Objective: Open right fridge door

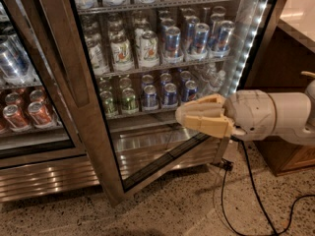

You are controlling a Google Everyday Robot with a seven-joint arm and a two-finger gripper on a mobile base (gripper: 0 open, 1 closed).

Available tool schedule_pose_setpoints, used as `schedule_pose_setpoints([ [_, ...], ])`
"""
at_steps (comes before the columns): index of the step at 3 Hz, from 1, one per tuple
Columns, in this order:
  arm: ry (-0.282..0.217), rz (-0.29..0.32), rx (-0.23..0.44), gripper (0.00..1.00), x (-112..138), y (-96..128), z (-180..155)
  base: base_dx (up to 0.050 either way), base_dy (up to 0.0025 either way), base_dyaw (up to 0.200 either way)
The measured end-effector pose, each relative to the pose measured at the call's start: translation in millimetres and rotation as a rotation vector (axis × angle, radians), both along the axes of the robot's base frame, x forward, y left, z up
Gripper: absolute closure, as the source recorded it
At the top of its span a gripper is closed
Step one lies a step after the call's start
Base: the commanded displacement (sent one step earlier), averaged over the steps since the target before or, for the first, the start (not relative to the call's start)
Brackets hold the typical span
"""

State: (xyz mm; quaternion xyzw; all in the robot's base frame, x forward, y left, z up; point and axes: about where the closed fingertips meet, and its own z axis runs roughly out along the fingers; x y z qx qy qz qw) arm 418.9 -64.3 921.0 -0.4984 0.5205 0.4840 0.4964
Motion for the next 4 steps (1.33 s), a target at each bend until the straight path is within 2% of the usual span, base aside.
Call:
schedule_pose_setpoints([
  [1,0.006,0.0,0.05,1.0,-55.8,5.1,13.1,0.0,0.0,0.0],
  [2,0.003,-0.013,0.047,1.0,-94.0,6.5,22.9,0.0,0.0,0.0],
  [4,0.004,-0.023,0.045,1.0,-95.9,4.0,22.8,-0.033,0.00242,-0.147],
])
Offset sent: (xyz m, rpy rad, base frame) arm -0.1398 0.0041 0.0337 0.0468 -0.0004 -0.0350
